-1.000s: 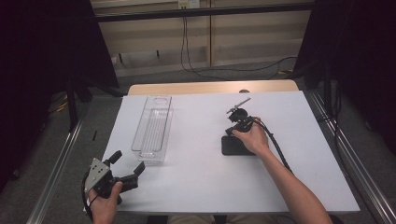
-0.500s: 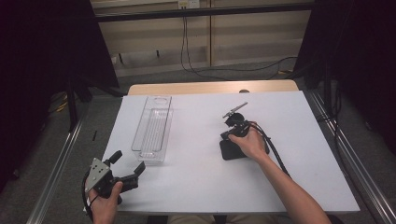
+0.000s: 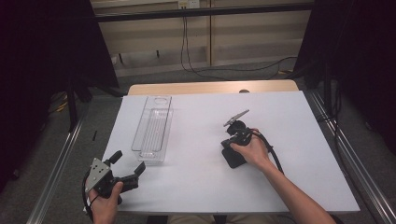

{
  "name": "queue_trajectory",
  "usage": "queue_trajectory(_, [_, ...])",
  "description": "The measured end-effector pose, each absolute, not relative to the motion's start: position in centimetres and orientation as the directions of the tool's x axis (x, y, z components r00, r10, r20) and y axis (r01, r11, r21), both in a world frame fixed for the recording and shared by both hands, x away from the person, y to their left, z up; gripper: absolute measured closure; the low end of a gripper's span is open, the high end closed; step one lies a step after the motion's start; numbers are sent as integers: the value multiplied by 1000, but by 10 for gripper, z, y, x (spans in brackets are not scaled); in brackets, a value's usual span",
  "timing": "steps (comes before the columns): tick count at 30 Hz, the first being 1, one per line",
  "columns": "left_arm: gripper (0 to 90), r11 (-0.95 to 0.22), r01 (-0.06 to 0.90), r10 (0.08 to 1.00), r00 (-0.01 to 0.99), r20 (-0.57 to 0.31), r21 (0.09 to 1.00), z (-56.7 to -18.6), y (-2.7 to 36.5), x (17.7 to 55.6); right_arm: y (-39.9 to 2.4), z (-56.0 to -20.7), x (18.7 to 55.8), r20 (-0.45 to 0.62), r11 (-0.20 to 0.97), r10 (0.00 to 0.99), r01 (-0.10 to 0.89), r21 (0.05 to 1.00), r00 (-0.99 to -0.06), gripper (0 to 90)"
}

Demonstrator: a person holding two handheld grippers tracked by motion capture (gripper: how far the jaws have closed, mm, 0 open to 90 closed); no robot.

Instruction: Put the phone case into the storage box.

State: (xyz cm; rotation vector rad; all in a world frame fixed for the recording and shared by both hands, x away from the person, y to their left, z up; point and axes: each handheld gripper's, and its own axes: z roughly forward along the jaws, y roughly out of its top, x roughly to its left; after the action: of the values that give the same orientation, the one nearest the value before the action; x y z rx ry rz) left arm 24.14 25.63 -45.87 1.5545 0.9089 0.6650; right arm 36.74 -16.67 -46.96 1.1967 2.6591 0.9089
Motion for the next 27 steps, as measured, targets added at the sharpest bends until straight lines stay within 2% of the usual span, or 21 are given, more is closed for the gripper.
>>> queue_trajectory(17, [29, -49, 191, 841, 538, -62, 980, -459, 257, 242, -163, -470, 334, 172, 541, 663, 625, 563, -729, 900])
queue_trajectory(27, [29, -41, 189, 840, 538, -68, 981, -459, 256, 241, -178, -469, 309, 187, 542, 656, 629, 557, -731, 900])
